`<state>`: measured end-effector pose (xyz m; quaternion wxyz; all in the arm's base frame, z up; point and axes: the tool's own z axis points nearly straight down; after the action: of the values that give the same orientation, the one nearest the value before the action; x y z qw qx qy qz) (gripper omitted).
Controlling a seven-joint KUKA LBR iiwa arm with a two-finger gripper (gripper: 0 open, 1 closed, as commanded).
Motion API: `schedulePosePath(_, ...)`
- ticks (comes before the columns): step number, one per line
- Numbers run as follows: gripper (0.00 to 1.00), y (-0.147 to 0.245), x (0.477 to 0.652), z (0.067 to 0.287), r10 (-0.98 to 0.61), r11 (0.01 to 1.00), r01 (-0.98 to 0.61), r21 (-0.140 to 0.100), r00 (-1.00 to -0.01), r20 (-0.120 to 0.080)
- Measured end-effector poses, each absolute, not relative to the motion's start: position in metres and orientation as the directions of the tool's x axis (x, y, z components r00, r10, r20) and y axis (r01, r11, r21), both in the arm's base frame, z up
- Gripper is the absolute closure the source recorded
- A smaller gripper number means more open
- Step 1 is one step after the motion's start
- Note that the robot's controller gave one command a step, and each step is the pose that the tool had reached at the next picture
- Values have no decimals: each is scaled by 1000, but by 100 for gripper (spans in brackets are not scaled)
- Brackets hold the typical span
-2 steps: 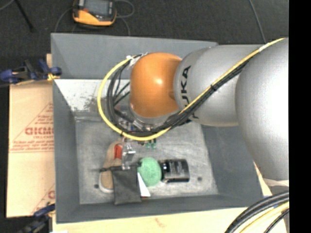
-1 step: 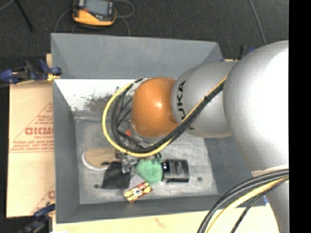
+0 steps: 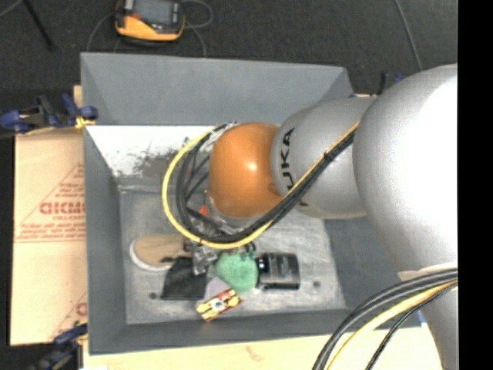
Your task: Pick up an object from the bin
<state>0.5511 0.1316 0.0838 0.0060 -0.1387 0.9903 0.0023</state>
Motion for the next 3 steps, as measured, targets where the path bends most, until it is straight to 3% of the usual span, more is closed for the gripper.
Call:
schedulePosePath(1,100,127,552,128,-270,963,-270,1,-963,4)
schedulePosePath(2,100,124,546,167,-260,966,-260,0,-966,-3)
schedulePosePath(3,100,132,555,173,-264,964,-264,-1,-964,-3)
